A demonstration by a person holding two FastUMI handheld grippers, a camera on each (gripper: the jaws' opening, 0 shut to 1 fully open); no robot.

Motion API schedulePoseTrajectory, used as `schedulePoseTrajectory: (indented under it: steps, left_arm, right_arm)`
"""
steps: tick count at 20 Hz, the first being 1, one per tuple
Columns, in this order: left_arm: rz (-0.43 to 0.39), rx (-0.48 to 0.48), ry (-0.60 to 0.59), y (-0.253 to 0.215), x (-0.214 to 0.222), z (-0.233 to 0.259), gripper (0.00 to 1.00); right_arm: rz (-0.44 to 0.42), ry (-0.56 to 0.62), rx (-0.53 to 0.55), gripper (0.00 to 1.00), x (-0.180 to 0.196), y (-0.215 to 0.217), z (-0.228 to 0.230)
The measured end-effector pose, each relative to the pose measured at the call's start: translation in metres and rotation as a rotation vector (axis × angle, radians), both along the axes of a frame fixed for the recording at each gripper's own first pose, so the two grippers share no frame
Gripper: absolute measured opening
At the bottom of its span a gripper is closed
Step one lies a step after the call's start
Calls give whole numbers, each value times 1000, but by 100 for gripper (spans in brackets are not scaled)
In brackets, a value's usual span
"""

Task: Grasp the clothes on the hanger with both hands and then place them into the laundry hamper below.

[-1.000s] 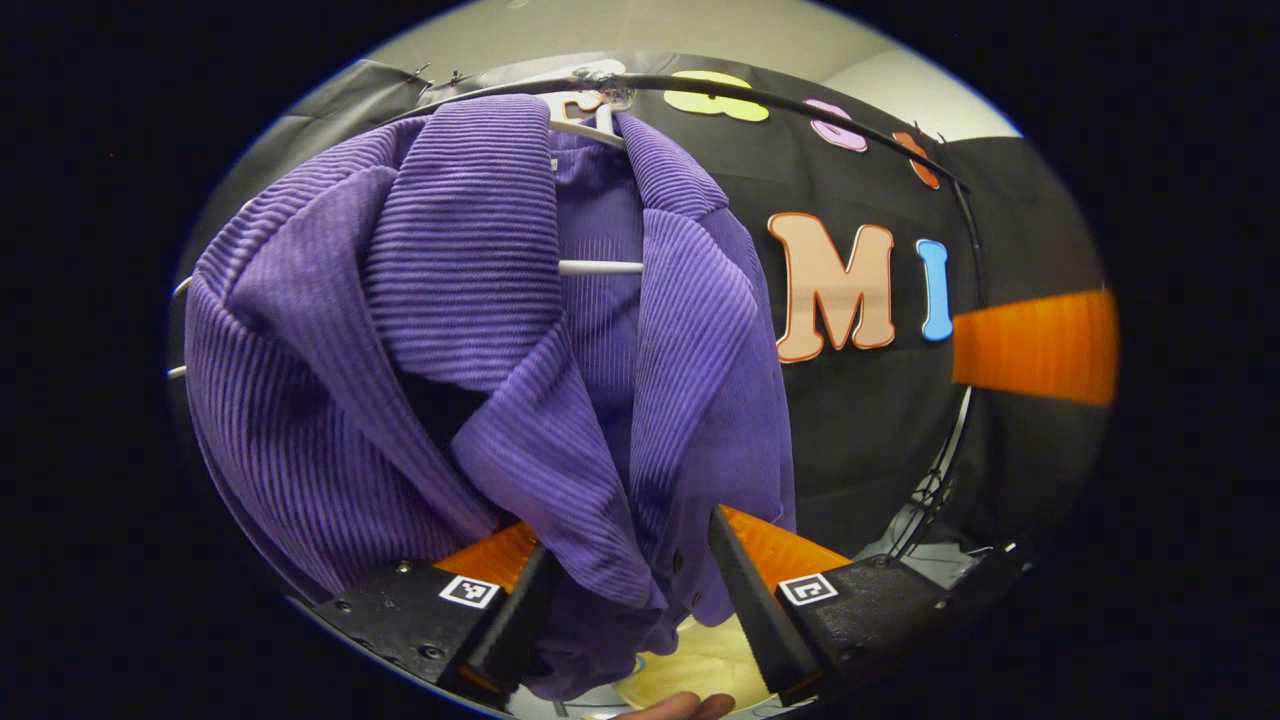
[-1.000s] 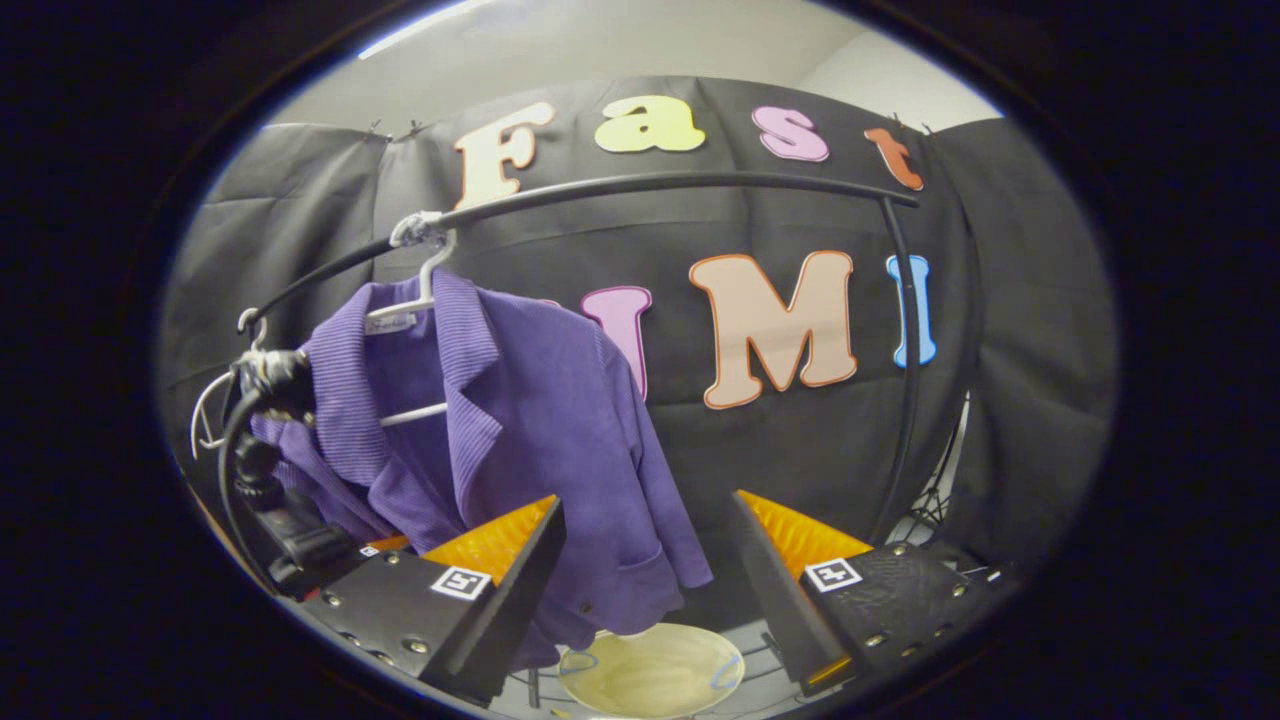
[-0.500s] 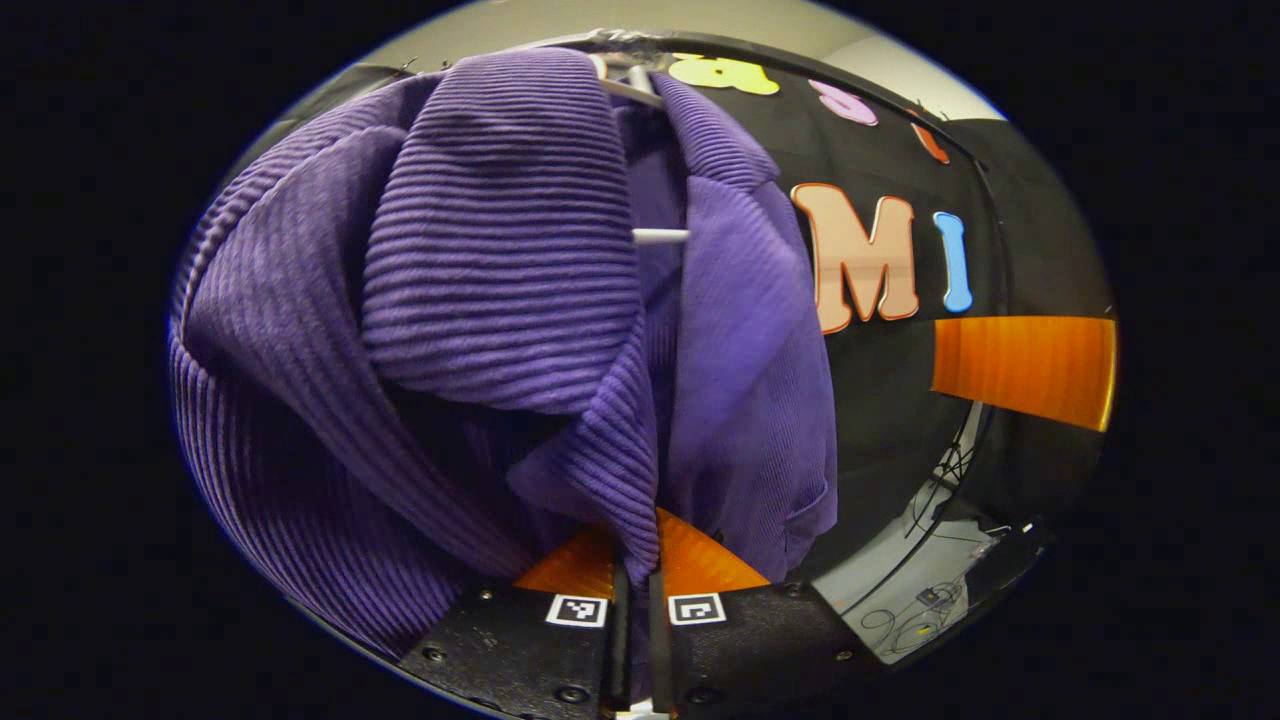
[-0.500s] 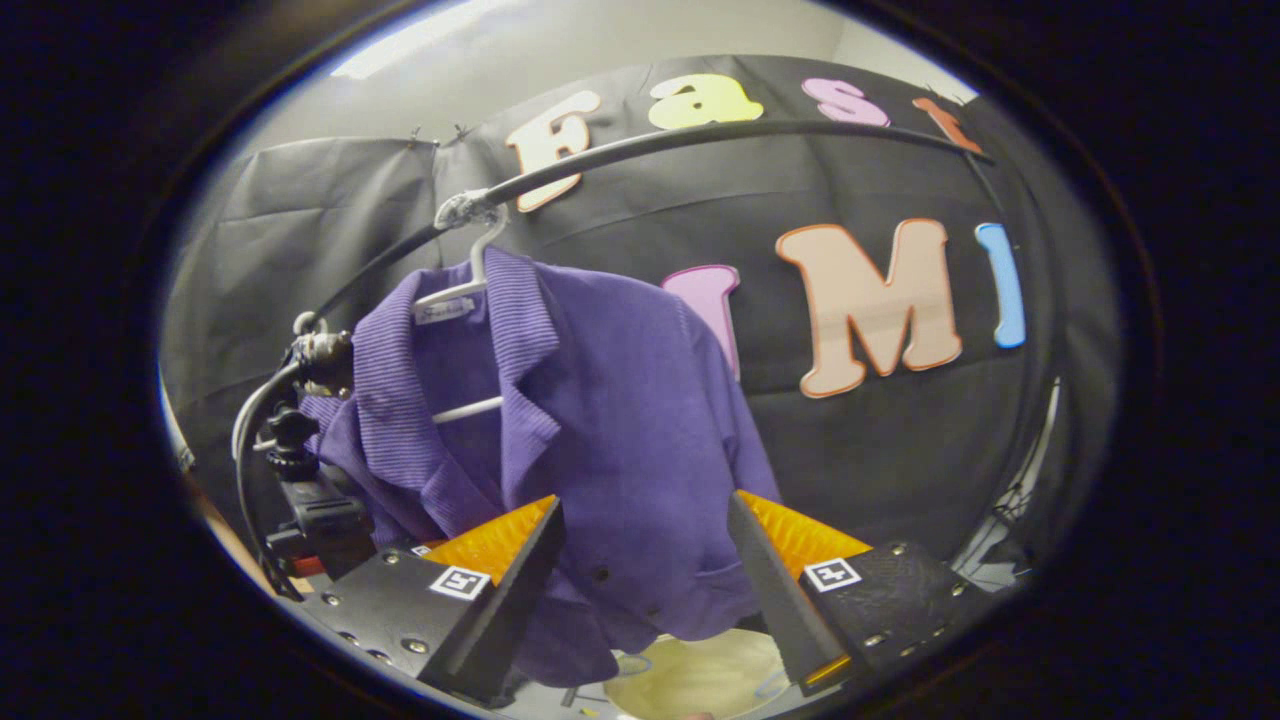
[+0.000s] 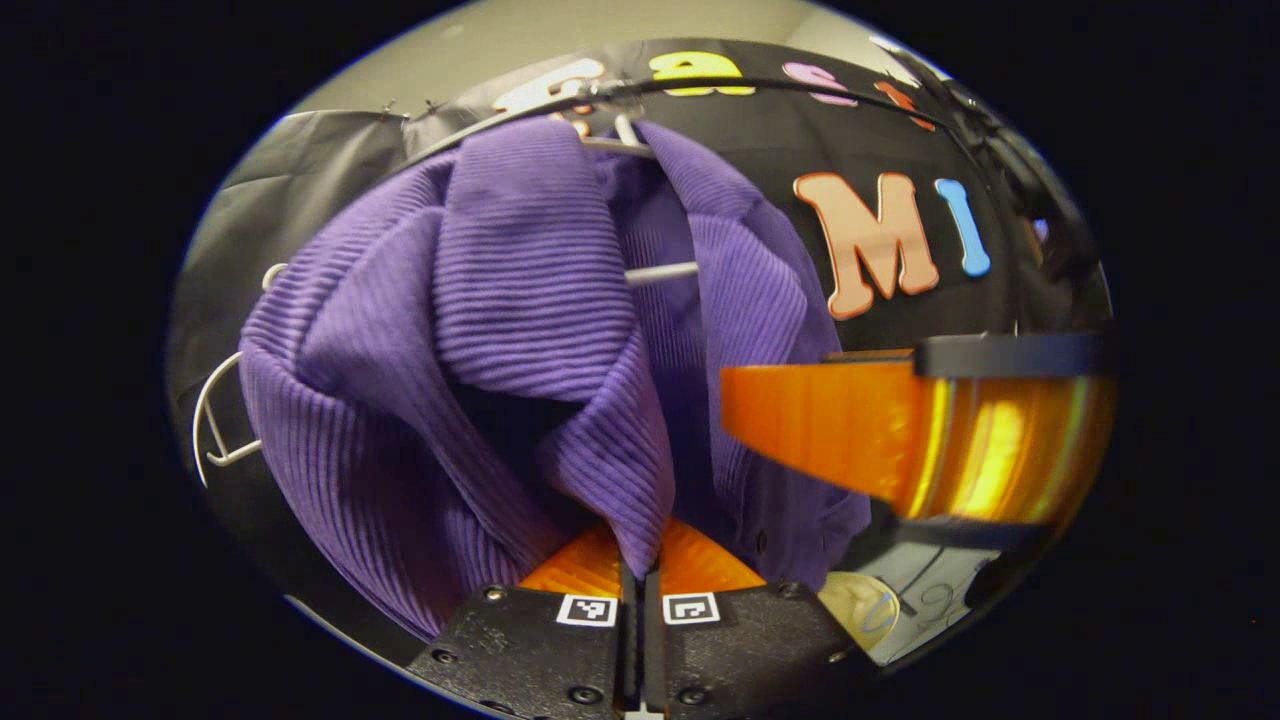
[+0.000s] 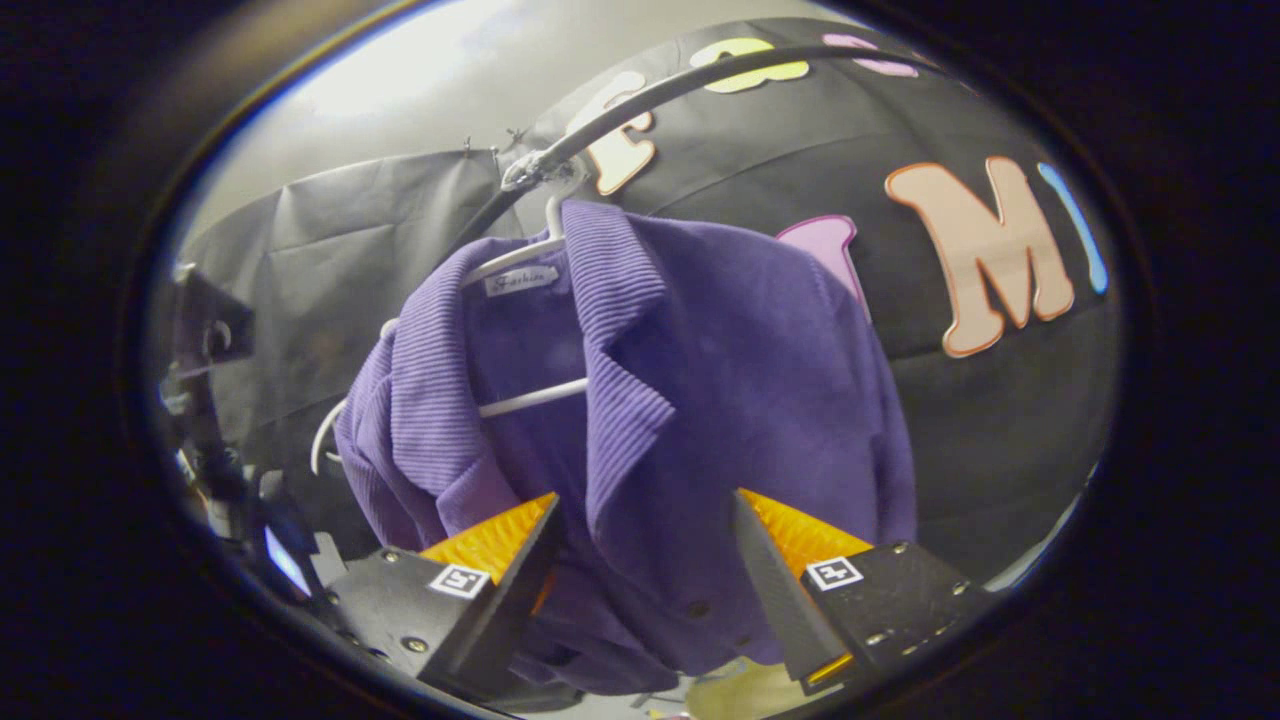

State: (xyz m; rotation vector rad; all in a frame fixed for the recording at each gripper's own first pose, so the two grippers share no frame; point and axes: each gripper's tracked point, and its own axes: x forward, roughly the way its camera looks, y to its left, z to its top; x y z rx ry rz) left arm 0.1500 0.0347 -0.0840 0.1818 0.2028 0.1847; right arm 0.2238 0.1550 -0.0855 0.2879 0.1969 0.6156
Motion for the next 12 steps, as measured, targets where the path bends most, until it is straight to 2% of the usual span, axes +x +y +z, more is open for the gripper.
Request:
schedulePoseTrajectory:
  steps: [3, 5, 6, 7, 9, 11, 12]
  left_arm:
    - [-44, -4, -45, 3, -19, 12, 2]
    - [-27, -57, -25, 10, -27, 10, 2]
    - [-28, -104, -18, 10, -30, 11, 2]
    - [-37, -162, -18, 8, -33, 14, 3]
    - [-41, -258, -2, 7, -43, 17, 2]
    - [-54, -324, -18, 7, -48, 24, 2]
    - [-50, -324, -31, 9, -50, 27, 1]
  right_arm:
    - [24, -4, 28, 99, 19, 10, 11]
    - [35, -5, 2, 95, 29, 14, 16]
    - [23, -10, 0, 98, 36, 14, 22]
    - [3, -14, 2, 92, 42, 12, 29]
    - [-91, -12, -39, 49, 53, -6, 30]
    - [-76, 24, -34, 5, 44, -6, 30]
    - [-65, 36, -26, 6, 42, -7, 30]
